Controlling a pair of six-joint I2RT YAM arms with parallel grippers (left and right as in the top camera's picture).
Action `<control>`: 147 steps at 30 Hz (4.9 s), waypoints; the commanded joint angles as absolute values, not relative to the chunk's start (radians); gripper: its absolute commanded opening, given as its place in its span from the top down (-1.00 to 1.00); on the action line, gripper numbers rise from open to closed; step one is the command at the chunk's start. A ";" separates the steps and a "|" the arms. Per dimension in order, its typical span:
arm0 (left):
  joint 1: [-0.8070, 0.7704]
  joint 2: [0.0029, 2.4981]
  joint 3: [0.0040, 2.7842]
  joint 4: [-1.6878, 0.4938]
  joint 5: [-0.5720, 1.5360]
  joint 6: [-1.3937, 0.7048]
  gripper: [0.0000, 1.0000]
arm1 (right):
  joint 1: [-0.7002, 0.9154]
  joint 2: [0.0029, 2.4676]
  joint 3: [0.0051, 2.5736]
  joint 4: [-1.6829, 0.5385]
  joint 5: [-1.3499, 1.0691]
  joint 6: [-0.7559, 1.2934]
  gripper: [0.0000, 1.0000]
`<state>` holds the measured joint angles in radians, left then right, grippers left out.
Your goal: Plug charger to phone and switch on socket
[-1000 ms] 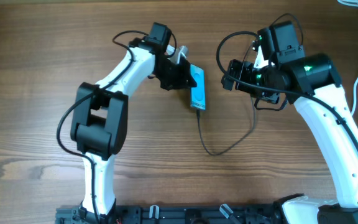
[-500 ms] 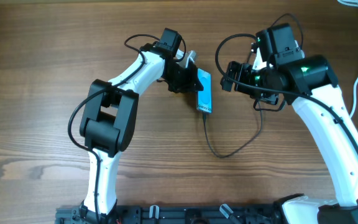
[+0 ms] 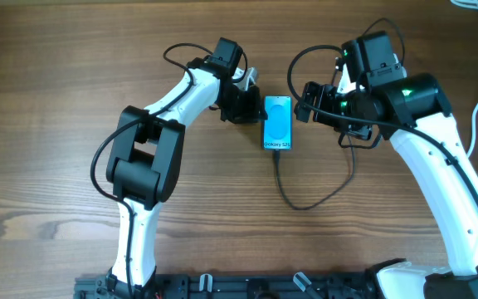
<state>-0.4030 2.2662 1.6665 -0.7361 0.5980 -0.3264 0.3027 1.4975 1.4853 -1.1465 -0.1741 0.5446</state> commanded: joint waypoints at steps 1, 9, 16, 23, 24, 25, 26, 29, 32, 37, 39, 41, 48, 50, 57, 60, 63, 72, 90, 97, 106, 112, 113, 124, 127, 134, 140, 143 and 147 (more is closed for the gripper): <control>-0.395 2.273 1.666 -0.754 0.582 -0.323 0.12 | 0.302 1.483 1.479 -1.158 -0.152 0.520 -1.00; -0.315 2.030 1.667 -0.873 0.517 -0.284 -0.99 | 0.176 1.535 1.598 -1.305 -0.157 0.363 -0.99; -0.301 1.555 1.666 -0.970 0.060 -0.375 -1.00 | -0.025 1.818 2.030 -1.499 0.033 0.271 -0.99; -0.301 1.435 1.666 -1.146 0.009 -0.374 -1.00 | -0.128 1.829 2.020 -1.319 0.141 0.268 -0.99; -0.301 1.435 1.666 -1.145 0.009 -0.374 -1.00 | -0.132 1.829 2.003 -1.285 0.168 0.266 -0.99; -0.301 1.436 1.666 -1.146 0.009 -0.375 -1.00 | -0.138 1.837 1.987 -1.250 0.210 0.279 -0.99; -0.301 1.436 1.666 -1.145 0.009 -0.375 -1.00 | -0.145 1.847 1.986 -1.243 0.236 0.307 -0.99; -0.301 1.436 1.666 -1.146 0.009 -0.375 -1.00 | -0.197 1.908 1.986 -1.242 0.234 0.323 -1.00; -0.301 1.436 1.666 -1.145 0.009 -0.375 -1.00 | -0.251 1.947 1.986 -1.232 0.185 0.324 -0.99; -0.301 1.436 1.666 -1.145 0.009 -0.375 -1.00 | -0.314 2.013 1.986 -1.124 0.155 0.319 -0.99; -0.301 1.436 1.666 -1.145 0.009 -0.375 -1.00 | -0.323 2.043 1.986 -1.104 0.156 0.323 -0.99; -0.301 1.436 1.666 -1.145 0.009 -0.375 -1.00 | -0.322 2.059 1.986 -1.103 0.153 0.323 -0.99; -0.301 1.436 1.666 -1.145 0.009 -0.375 -1.00 | -0.323 2.086 1.985 -1.068 0.134 0.318 -0.99; -0.301 1.436 1.666 -1.145 0.009 -0.375 -1.00 | -0.324 2.104 1.985 -1.058 0.134 0.354 -0.99; -0.301 1.436 1.666 -1.145 0.009 -0.375 -1.00 | -0.342 2.191 1.985 -1.045 0.134 0.367 -1.00; -0.301 1.436 1.666 -1.145 0.009 -0.374 -1.00 | -0.343 2.230 1.985 -1.039 0.118 0.366 -0.99; -0.301 1.436 1.666 -1.145 0.009 -0.375 -1.00 | -0.352 2.268 1.985 -1.038 0.103 0.367 -0.99; -0.301 1.436 1.666 -1.145 0.009 -0.375 -1.00 | -0.363 2.340 1.985 -1.078 0.069 0.350 -1.00; -0.301 1.436 1.666 -1.145 0.009 -0.375 -1.00 | -0.366 2.381 1.981 -1.065 -0.062 0.262 -0.99; -0.301 1.436 1.666 -1.145 0.009 -0.375 -1.00 | -0.366 2.383 1.933 -1.034 -0.062 0.262 -1.00; -0.301 1.436 1.666 -1.145 0.009 -0.375 -1.00 | -0.363 2.383 1.889 -1.005 -0.100 0.236 -1.00; -0.301 1.436 1.666 -1.145 0.009 -0.374 -1.00 | -0.356 2.383 1.889 -1.031 -0.117 0.235 -1.00; -0.301 1.436 1.666 -1.145 0.009 -0.375 -1.00 | -0.356 2.383 1.889 -1.037 -0.117 0.236 -0.99; -0.301 1.436 1.666 -1.145 0.009 -0.375 -1.00 | -0.356 2.383 1.889 -1.095 -0.118 0.238 -1.00; -0.301 1.436 1.666 -1.145 0.009 -0.375 -1.00 | -0.355 2.383 1.889 -1.099 -0.121 0.239 -0.99; -0.301 1.436 1.666 -1.145 0.009 -0.374 -1.00 | -0.354 2.382 1.895 -1.111 -0.185 0.236 -0.99; -0.301 1.436 1.666 -1.145 0.009 -0.374 -1.00 | -0.380 2.268 1.914 -1.172 -0.179 0.298 -0.99; -0.301 1.436 1.666 -1.145 0.009 -0.375 -1.00 | -0.379 2.141 1.914 -1.196 -0.178 0.292 -1.00; -0.301 1.436 1.666 -1.145 0.009 -0.375 -1.00 | -0.352 1.917 1.906 -1.297 -0.186 0.294 -0.99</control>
<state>-0.3008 1.4384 1.6707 -1.1450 0.0231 -0.3618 -0.3756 2.0964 1.9072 -1.2556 -0.1829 0.2852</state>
